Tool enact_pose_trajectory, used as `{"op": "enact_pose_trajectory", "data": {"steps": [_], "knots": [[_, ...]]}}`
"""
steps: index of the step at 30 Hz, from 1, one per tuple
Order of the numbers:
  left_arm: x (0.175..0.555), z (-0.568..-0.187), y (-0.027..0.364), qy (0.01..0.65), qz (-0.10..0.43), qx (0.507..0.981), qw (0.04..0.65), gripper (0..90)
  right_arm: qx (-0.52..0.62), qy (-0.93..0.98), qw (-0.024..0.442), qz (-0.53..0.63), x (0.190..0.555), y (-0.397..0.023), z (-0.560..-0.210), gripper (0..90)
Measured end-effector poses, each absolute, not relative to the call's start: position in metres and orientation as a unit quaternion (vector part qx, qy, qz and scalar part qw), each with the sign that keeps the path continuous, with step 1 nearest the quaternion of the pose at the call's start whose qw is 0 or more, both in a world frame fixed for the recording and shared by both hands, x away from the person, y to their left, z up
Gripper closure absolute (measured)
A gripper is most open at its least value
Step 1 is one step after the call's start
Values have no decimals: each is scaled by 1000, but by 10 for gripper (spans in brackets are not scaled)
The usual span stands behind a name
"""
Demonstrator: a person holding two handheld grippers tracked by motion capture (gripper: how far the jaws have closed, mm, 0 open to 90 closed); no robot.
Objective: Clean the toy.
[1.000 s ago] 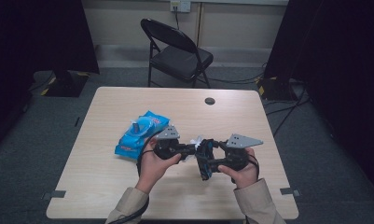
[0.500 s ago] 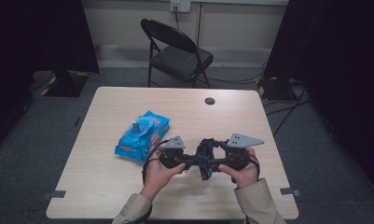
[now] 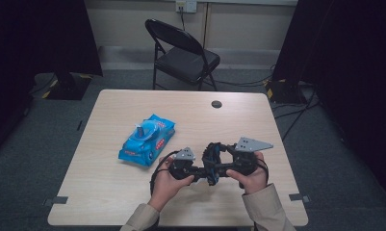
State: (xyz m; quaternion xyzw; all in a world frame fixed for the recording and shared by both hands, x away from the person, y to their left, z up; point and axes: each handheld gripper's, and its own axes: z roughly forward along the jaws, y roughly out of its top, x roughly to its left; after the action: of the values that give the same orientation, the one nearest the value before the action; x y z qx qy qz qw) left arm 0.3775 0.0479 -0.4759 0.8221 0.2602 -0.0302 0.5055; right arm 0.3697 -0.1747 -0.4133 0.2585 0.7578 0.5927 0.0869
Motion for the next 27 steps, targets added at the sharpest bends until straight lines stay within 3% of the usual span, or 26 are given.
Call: {"op": "enact_pose_trajectory", "data": {"steps": [14, 27], "knots": [[381, -482, 59, 277, -37, 824, 493, 825, 264, 749, 88, 601, 371, -181, -412, 256], [399, -426, 100, 294, 15, 786, 544, 825, 263, 755, 81, 596, 372, -179, -417, 256]]}}
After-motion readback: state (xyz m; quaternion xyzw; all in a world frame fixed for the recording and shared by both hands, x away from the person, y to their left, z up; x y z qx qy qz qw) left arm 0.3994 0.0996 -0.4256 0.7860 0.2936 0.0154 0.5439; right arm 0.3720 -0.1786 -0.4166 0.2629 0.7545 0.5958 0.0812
